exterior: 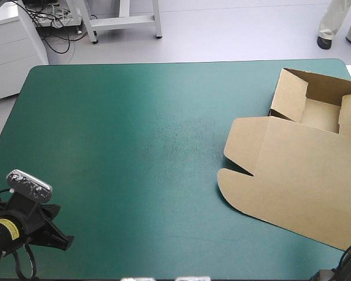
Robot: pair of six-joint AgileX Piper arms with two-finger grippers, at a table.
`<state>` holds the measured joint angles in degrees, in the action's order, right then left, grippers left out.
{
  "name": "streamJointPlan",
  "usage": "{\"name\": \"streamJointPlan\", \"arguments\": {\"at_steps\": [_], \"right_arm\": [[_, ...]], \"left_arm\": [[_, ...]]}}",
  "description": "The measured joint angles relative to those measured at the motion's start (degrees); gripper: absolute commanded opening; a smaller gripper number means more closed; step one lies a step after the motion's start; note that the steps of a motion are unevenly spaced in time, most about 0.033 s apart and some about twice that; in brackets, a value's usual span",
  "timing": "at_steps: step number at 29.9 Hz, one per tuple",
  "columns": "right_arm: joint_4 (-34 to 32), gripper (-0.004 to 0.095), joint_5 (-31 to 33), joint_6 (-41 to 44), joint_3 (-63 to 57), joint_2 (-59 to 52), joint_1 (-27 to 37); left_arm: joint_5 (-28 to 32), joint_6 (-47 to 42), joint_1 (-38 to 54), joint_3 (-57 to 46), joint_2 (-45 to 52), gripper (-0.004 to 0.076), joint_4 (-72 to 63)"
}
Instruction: Fold the box
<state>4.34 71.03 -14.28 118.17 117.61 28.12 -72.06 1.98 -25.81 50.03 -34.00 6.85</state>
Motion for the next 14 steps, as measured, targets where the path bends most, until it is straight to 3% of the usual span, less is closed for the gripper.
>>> {"name": "streamJointPlan", "arguments": {"at_steps": [2,9,14], "right_arm": [[1.0,0.0598,0.1,0.1,0.0,-0.6,0.0],[3.7,-0.0017,0.1,0.3,0.0,-6.7,0.0],[10.0,-0.0016,0.1,0.3,0.2,-12.2,0.0]], "left_arm": [[0.0,0.0,0.0,0.0,0.0,-0.0032,0.0],[0.0,0.0,0.0,0.0,0.0,-0.0032,0.0],[0.0,0.0,0.0,0.0,0.0,-0.0032,0.0]]}}
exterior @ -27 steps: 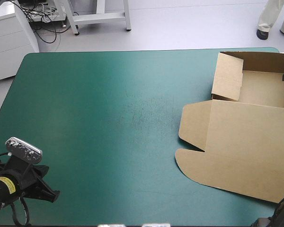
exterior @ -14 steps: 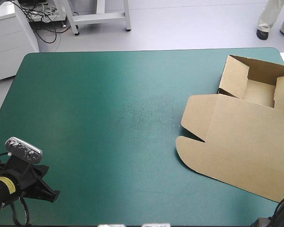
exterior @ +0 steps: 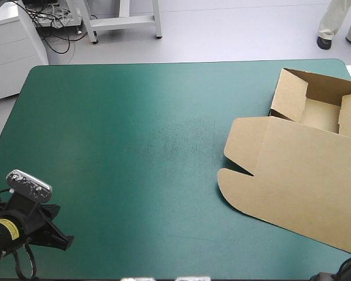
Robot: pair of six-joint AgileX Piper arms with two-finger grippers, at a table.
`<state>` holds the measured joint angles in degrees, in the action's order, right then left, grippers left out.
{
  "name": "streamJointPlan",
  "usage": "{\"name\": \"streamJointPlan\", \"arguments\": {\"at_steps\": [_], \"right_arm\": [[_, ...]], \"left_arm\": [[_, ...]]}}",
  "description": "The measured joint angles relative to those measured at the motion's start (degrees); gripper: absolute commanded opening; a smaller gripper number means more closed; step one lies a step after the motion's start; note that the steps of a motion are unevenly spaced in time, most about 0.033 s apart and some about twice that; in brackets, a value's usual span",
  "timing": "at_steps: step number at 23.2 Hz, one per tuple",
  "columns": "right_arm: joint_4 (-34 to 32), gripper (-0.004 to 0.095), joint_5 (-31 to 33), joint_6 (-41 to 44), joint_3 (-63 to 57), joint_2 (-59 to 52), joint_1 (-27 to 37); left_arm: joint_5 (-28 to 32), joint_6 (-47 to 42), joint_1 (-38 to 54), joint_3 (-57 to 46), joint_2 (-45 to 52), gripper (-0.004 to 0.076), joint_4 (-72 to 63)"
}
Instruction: Fold the box
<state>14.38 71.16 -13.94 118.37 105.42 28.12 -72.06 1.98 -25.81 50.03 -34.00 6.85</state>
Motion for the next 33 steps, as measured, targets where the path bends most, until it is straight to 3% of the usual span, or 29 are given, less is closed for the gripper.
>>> {"name": "streamJointPlan", "arguments": {"at_steps": [3,8,13,18,26,33], "right_arm": [[3.9,-0.0016,0.0,-0.3,-0.8,-3.6,-0.5],[4.6,-0.0016,0.0,-2.5,-6.2,-11.0,-5.3],[5.4,-0.0016,0.0,-5.8,-23.3,-25.8,-17.8],[5.4,-0.0017,-3.8,-7.7,-43.6,-42.6,-26.2],[5.5,-0.0018,-9.8,-8.4,-72.0,-68.5,-27.2],[5.4,-0.0018,-11.1,-9.8,-82.9,-78.9,-27.2]], "left_arm": [[0.1,0.0,0.0,0.0,0.0,-0.0032,0.0],[3.3,0.0,0.0,-0.5,0.0,-0.0032,0.0],[9.7,0.0,0.0,-6.9,0.0,-0.0032,0.0],[10.5,0.0,0.0,-11.8,0.0,-0.0032,-0.7],[10.9,0.2,0.0,-12.7,1.1,-0.0032,-4.4],[13.2,0.2,0.0,-13.7,3.2,-0.0032,-4.5]]}}
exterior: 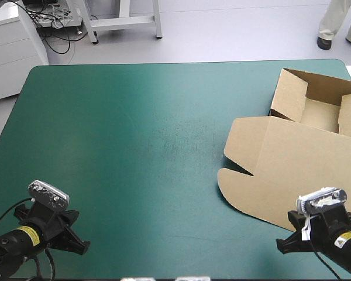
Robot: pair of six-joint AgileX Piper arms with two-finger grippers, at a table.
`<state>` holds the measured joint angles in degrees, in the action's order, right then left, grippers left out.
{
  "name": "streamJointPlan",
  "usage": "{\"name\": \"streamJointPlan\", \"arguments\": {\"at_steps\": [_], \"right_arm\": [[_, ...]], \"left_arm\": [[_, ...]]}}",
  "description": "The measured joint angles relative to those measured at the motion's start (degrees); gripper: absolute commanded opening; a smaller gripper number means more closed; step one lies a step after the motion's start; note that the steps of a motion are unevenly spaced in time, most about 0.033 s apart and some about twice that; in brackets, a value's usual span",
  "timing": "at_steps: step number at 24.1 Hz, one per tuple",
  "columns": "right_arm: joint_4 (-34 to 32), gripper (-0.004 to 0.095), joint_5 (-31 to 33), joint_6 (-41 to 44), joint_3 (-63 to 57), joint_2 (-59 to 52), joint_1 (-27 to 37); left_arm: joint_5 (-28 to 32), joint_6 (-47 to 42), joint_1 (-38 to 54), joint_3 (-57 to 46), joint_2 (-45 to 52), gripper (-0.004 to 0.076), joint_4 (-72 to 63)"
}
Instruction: Fold the box
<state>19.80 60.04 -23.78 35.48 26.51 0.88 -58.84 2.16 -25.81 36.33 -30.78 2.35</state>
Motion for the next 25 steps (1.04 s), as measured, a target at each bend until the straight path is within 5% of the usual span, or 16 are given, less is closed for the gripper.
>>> {"name": "streamJointPlan", "arguments": {"at_steps": [25], "right_arm": [[0.0,-0.0018,-0.1,-2.0,-5.8,-7.0,0.0]], "left_arm": [[2.7,0.4,0.0,-8.2,1.2,-0.0032,-1.3]]}}
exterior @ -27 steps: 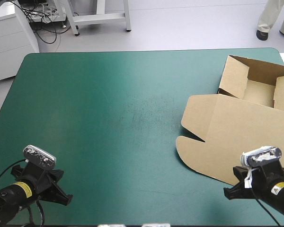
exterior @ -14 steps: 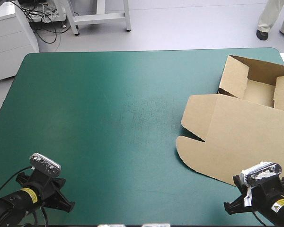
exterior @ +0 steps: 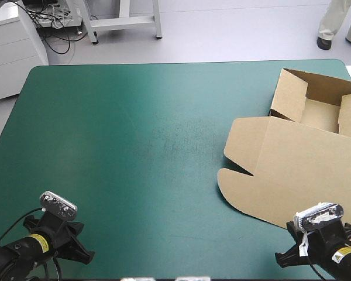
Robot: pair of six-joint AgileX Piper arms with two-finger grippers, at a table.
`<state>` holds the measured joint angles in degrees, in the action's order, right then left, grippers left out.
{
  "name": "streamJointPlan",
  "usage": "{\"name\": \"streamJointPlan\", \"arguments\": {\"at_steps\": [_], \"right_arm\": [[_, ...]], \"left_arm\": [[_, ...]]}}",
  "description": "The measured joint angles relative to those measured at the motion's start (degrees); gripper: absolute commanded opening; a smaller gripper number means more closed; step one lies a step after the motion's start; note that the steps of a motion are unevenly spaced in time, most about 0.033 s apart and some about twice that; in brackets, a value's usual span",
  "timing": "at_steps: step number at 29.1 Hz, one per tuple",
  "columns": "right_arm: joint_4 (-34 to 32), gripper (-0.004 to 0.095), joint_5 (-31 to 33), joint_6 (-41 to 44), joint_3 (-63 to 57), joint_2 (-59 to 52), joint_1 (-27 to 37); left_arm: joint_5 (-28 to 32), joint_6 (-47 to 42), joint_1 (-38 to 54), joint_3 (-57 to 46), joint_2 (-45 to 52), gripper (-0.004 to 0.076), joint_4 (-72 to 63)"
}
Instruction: Fold the box
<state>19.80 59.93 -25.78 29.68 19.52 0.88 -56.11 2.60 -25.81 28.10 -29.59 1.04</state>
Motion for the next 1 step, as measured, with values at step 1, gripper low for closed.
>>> {"name": "streamJointPlan", "arguments": {"at_steps": [1], "right_arm": [[0.0,-0.0018,0.0,0.0,-0.7,0.0,0.0]], "left_arm": [[0.0,0.0,0.0,0.0,0.0,-0.0032,0.0]]}}
